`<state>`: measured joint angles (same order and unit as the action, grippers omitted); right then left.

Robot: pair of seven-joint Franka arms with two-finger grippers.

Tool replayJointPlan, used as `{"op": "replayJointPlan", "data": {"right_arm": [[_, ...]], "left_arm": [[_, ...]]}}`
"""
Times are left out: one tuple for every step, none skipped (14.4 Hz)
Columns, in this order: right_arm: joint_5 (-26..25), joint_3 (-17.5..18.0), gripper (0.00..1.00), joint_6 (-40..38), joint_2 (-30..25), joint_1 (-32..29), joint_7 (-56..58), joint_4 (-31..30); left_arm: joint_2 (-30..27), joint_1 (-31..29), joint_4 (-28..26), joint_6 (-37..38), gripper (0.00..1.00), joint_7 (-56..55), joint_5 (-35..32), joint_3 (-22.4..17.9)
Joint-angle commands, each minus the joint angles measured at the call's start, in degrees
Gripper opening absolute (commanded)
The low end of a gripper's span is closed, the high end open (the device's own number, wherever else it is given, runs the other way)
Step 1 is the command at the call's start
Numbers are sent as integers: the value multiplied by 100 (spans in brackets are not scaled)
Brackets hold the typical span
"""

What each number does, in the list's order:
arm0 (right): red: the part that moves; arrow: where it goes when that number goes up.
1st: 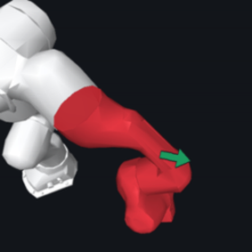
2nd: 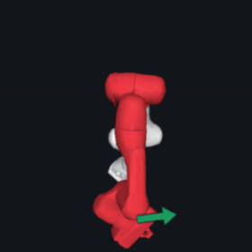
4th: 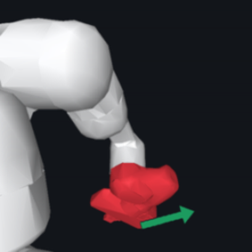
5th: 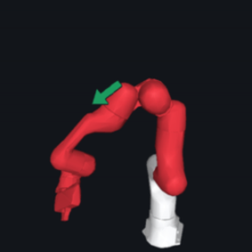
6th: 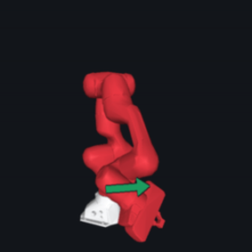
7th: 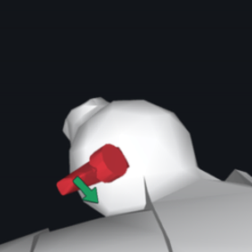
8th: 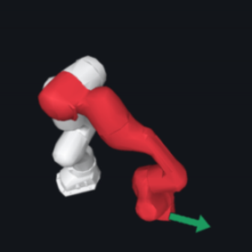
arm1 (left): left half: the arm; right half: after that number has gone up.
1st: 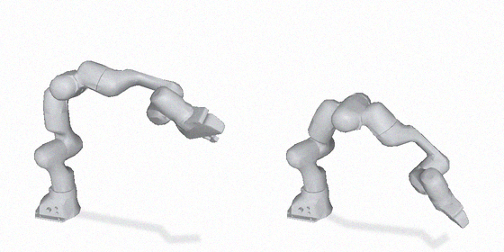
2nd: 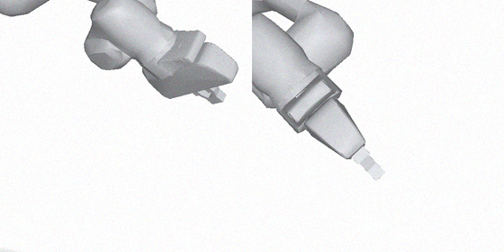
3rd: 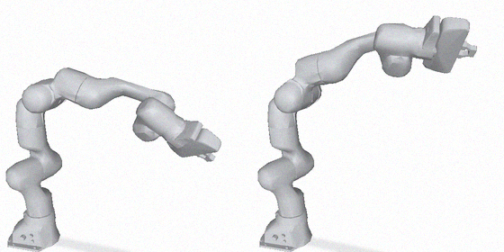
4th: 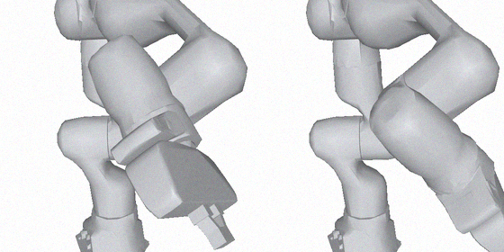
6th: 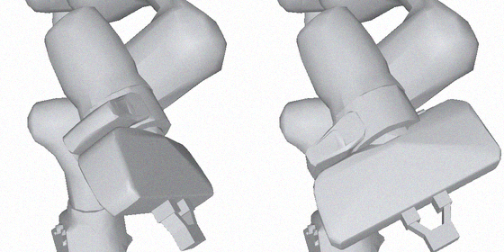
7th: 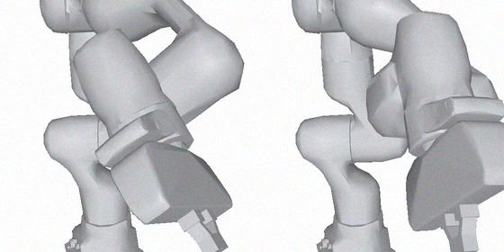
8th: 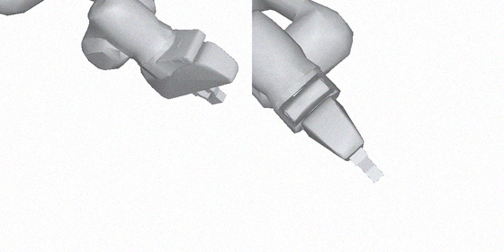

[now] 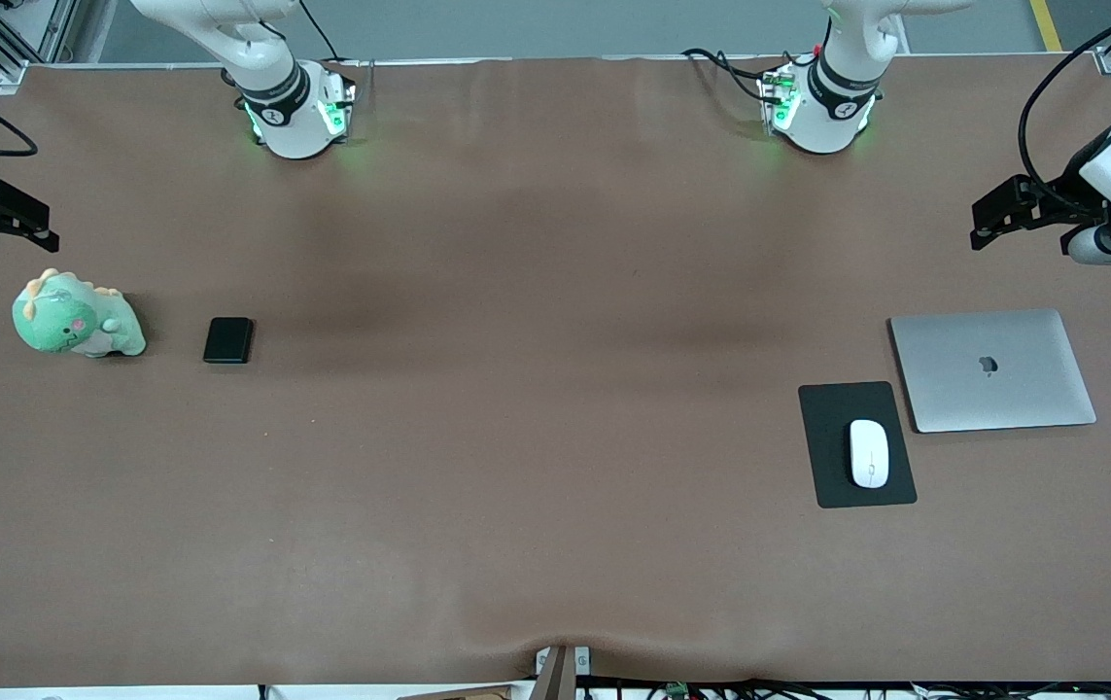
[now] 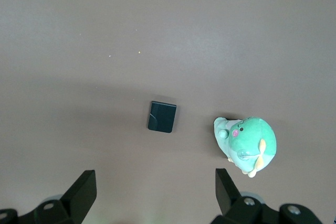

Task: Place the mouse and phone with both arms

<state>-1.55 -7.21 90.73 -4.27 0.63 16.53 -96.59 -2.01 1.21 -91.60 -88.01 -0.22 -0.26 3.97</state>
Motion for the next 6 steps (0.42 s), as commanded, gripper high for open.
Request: {"op": "replayJointPlan", "data": {"right_arm": [[-135, 26, 100, -3, -171, -10, 17, -141], [-135, 26, 100, -3, -171, -10, 17, -141], [-135, 26, 100, -11, -171, -1, 17, -141], [-135, 26, 100, -12, -171, 16, 17, -141], [-135, 26, 100, -3, -171, 25, 17, -141], [-127, 26, 100, 6, -171, 25, 17, -133]], "left_arm": [[52, -16, 89, -6, 100, 40, 26, -11], [52, -16, 89, -6, 100, 48, 26, -11], [52, -16, 89, -6, 100, 48, 26, -11], [52, -16, 89, 3, 100, 40, 26, -11], [52, -16, 89, -6, 100, 48, 26, -11], [52, -16, 89, -6, 100, 48, 26, -11]]}}
